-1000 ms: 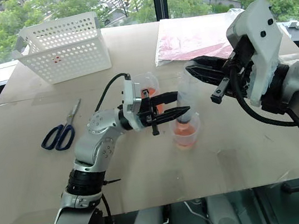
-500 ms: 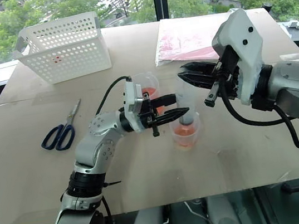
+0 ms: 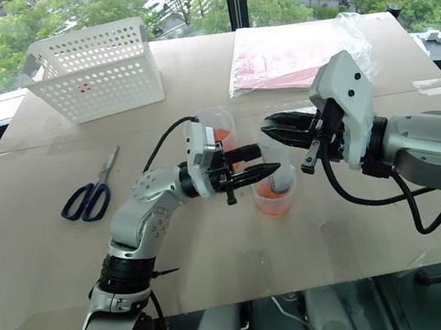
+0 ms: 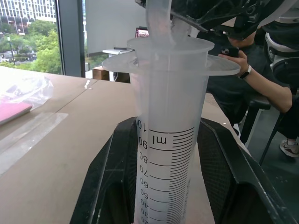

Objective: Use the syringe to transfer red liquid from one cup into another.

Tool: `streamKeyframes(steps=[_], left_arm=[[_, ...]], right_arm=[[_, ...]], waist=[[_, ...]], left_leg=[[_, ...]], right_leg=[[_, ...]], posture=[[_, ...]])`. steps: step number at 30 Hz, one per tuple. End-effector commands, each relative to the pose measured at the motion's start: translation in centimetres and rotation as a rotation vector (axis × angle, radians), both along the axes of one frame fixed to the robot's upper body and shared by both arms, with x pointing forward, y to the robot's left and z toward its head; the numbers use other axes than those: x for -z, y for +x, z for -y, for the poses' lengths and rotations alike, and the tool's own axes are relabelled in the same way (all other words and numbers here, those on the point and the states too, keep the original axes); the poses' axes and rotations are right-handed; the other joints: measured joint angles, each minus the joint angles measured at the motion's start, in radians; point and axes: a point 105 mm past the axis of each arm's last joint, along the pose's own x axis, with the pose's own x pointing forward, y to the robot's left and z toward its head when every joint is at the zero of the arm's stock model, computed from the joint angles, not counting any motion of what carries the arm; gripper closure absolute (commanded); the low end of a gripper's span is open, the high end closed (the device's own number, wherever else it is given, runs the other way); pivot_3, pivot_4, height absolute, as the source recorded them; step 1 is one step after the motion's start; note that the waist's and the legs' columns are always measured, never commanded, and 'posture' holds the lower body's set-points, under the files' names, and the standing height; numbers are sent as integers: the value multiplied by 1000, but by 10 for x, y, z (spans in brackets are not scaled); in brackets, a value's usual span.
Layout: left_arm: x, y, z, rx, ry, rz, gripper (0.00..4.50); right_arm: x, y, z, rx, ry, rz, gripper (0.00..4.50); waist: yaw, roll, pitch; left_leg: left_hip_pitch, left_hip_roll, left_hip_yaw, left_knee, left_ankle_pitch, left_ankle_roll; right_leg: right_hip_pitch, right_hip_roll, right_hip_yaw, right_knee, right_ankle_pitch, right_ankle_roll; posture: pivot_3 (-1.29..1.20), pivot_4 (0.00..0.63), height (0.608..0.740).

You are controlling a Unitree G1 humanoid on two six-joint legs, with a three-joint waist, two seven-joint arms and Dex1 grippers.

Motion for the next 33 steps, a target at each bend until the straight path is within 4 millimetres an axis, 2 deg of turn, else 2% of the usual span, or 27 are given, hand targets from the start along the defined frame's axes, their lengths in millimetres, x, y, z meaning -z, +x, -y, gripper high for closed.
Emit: streamKeyframes(steps=[1, 7, 11, 13, 14, 15, 18, 21, 27, 31, 33], left_arm=[[-55, -19, 6, 66, -158, 169, 3175], [-57, -17, 3, 61, -153, 168, 3175], [-58, -18, 1, 57, -148, 171, 3175], [-59, -18, -1, 53, -146, 173, 3175], [-60, -18, -3, 52, -145, 173, 3175], [-61, -19, -4, 51, -145, 174, 3175], [-64, -18, -7, 44, -148, 173, 3175], [-71, -16, -9, 35, -162, 168, 3175], [-90, -11, -14, 13, -222, 128, 3175], [-112, -4, -19, -21, -301, 67, 3175], [-132, 4, -30, -63, -375, 10, 3175]], right_arm=[[34, -22, -16, -150, -70, -146, 4453], [28, -21, -16, -167, -47, -113, 4453], [8, -20, -14, -191, 62, -81, 4453], [2, -20, -12, -200, 95, -67, 3598], [1, -20, -11, -205, 96, -64, 3367], [0, -21, -9, -208, 95, -60, 2792], [-6, -21, -2, -203, 117, -36, 1625], [-13, -17, 10, -167, 121, 12, 115], [-24, -30, 35, -171, 128, 34, 51], [-23, -36, 44, -166, 122, 24, 51], [-20, -37, 48, -152, 105, 20, 51]], waist=[[0, 0, 0], [0, 0, 0], [0, 0, 0], [1, 0, 0], [1, 0, 0], [1, 0, 0], [1, 0, 0], [2, 0, 0], [1, 0, 0], [0, 0, 0], [0, 0, 0]], left_leg=[[0, 0, 0, 0, 0, 0], [0, 0, 0, 0, 0, 0], [0, -1, 0, 0, 0, 0], [0, -1, 0, 0, 0, 0], [0, 0, 0, 0, 0, 0], [0, -1, -1, 0, 0, 0], [0, -1, -1, 0, 0, 0], [0, -1, 0, 0, 0, 0], [0, -1, -1, 1, 0, 0], [0, -1, -2, 1, 0, 0], [1, -1, -2, 1, 0, 0]], right_leg=[[0, 0, 0, 0, 0, 0], [0, 0, 0, 0, 0, 0], [0, 0, 0, 0, 0, 0], [0, 0, 0, 0, 0, 0], [0, 0, 0, 0, 0, 0], [0, 0, -1, 0, 0, 0], [0, 0, -1, 0, 1, 1], [0, 0, -1, 0, 1, 1], [1, 0, -1, 0, 1, 2], [1, 1, -2, 0, 2, 4], [1, 2, -1, 1, 2, 4]], posture=[[0, 150, 740], [0, 150, 740], [0, 150, 740], [0, 150, 740], [0, 150, 740], [0, 150, 740], [0, 150, 740], [0, 150, 740], [0, 150, 740], [0, 150, 740], [0, 150, 740]])
